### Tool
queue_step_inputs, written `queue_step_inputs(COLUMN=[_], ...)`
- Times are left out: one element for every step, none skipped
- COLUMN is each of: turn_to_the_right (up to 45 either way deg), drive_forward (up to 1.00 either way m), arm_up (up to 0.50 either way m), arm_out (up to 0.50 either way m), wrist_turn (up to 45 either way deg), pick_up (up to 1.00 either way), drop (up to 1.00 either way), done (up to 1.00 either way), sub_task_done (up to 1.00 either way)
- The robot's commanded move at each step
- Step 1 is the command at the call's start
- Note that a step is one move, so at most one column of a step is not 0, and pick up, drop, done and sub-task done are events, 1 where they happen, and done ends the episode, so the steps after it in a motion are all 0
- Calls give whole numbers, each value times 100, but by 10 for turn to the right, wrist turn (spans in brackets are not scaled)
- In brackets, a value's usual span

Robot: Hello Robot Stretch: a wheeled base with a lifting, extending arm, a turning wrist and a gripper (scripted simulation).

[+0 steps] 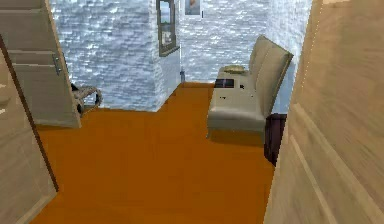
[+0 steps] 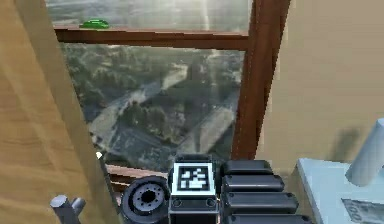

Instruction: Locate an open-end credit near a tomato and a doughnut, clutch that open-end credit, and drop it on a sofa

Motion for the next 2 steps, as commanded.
queue_step_inputs(turn_to_the_right=[-60,0], drive_forward=[0,100], arm_up=[0,0], arm_out=[0,0], wrist_turn=[0,0], pick_up=[0,0], drop=[0,0], done=[0,0], sub_task_done=[0,0])
